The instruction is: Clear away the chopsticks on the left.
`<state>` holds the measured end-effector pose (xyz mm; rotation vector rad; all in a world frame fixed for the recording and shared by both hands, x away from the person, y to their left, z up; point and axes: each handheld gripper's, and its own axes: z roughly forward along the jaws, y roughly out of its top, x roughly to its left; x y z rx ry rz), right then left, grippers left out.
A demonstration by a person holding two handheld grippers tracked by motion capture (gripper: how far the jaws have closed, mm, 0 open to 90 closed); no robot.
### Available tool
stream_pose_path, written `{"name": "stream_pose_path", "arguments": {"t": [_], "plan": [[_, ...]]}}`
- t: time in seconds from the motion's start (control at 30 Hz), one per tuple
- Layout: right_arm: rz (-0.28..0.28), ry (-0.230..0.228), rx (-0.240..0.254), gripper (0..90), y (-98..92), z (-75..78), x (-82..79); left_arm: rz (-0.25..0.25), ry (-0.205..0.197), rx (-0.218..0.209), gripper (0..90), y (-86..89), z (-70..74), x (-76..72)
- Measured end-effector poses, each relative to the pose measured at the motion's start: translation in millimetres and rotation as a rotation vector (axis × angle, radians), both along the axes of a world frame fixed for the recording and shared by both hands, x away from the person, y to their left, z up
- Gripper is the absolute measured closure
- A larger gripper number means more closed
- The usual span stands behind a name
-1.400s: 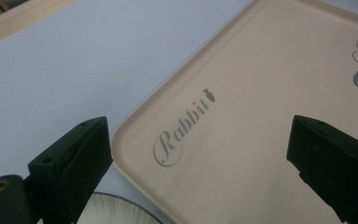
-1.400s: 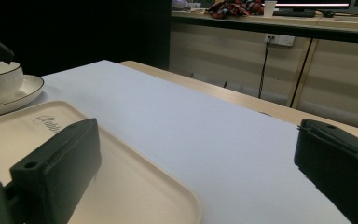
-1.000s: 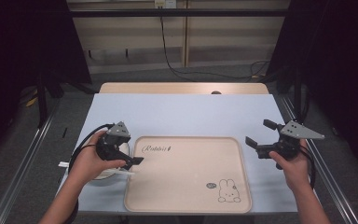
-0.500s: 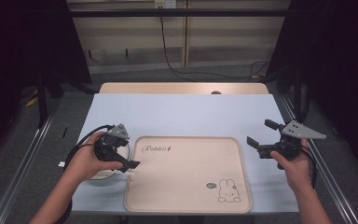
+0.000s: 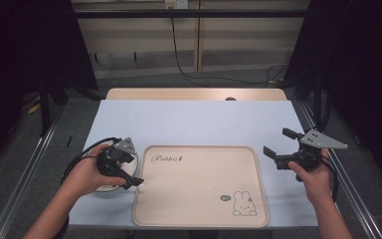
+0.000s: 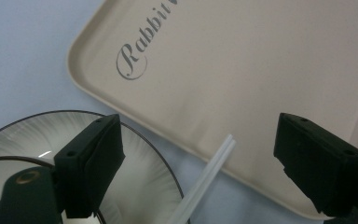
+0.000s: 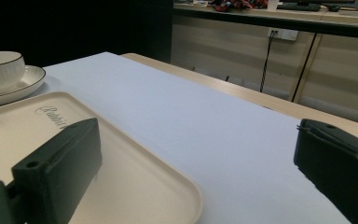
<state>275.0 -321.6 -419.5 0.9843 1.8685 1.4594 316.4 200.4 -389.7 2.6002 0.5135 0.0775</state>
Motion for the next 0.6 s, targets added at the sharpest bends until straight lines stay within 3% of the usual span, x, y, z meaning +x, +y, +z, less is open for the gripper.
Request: {"name": "stream_pose_path", "arguments": {"t": [0.23, 0.6], "plan": [[0.002, 0.008, -0.009, 0.3, -0.4, -2.5, 1.1, -0.068, 0.014, 0.03, 23.3, 0.3, -3.5, -0.3], [-0.006, 0.019, -0.009, 0.3, -2.0, -3.0, -0.2, -0.102, 0.021, 0.032, 31.1, 6.6, -4.1, -5.7]]}}
